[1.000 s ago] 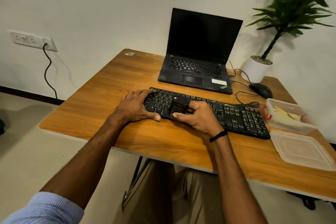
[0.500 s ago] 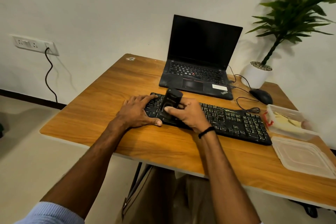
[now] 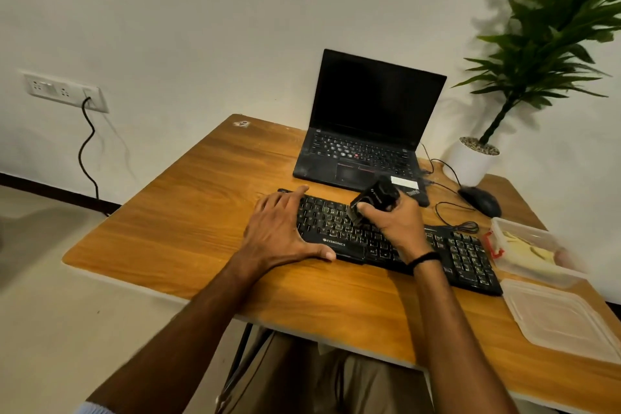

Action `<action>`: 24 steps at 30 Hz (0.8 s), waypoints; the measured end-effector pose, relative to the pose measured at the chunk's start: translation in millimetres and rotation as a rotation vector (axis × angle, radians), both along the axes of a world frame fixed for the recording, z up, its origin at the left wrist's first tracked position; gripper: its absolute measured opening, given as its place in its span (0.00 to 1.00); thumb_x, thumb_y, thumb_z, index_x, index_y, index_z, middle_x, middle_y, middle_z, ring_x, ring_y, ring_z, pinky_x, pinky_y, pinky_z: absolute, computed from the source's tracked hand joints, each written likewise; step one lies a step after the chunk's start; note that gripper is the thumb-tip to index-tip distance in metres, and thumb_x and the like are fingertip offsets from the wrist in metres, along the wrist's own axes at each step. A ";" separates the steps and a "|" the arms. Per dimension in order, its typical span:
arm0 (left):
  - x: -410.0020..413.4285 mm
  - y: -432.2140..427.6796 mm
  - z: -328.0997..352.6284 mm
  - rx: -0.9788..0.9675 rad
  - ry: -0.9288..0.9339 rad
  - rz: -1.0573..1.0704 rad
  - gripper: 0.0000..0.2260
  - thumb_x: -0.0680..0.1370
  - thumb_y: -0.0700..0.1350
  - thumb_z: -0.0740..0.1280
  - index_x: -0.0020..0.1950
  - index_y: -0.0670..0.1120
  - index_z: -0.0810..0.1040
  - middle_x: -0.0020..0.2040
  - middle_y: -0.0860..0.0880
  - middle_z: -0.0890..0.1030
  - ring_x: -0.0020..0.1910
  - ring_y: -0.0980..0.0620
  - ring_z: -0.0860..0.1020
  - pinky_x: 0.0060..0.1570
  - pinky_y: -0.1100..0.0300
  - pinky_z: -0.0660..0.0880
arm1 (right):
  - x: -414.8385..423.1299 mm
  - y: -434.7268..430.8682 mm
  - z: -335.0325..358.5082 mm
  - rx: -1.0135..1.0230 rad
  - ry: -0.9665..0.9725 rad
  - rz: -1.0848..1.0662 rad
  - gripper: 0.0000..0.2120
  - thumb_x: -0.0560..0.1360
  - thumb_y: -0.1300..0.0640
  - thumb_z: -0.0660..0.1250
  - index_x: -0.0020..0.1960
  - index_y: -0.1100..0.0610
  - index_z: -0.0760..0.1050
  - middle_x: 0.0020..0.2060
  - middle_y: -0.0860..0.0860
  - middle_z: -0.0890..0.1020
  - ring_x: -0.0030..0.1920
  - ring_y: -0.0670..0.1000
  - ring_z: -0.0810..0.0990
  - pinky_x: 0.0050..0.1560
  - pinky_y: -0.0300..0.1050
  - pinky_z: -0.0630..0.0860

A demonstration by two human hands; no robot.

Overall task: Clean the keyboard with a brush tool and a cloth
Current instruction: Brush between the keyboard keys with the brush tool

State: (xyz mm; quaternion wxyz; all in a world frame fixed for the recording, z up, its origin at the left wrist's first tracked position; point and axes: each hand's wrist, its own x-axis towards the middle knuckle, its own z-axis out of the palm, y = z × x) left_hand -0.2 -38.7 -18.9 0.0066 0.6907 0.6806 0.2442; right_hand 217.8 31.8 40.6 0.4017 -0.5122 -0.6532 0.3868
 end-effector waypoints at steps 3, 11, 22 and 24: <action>-2.4 1.8 -0.8 -0.008 0.002 0.014 0.64 0.58 0.87 0.61 0.83 0.51 0.52 0.76 0.48 0.70 0.74 0.48 0.66 0.77 0.46 0.57 | -16.3 4.9 0.7 0.089 -0.185 -0.028 0.19 0.71 0.55 0.77 0.58 0.56 0.76 0.49 0.48 0.82 0.49 0.48 0.81 0.46 0.39 0.79; -4.4 6.8 -3.1 0.003 -0.071 0.014 0.65 0.56 0.87 0.63 0.83 0.51 0.51 0.76 0.47 0.70 0.74 0.48 0.67 0.77 0.46 0.60 | -31.9 15.7 8.2 0.066 -0.269 0.231 0.12 0.71 0.55 0.76 0.52 0.54 0.78 0.46 0.48 0.84 0.43 0.48 0.84 0.39 0.37 0.80; -5.2 7.3 -4.0 -0.026 -0.104 0.007 0.66 0.55 0.87 0.62 0.83 0.52 0.49 0.75 0.46 0.70 0.73 0.48 0.68 0.76 0.45 0.62 | -27.7 16.9 6.4 0.041 -0.252 0.200 0.11 0.70 0.53 0.77 0.48 0.50 0.77 0.44 0.48 0.84 0.43 0.45 0.83 0.39 0.36 0.79; -5.7 7.8 -3.3 -0.036 -0.110 0.009 0.66 0.55 0.87 0.62 0.83 0.53 0.48 0.75 0.46 0.70 0.73 0.47 0.68 0.76 0.45 0.62 | -24.2 15.8 3.3 -0.096 -0.199 0.475 0.14 0.69 0.57 0.78 0.53 0.55 0.80 0.48 0.52 0.86 0.48 0.49 0.85 0.49 0.44 0.82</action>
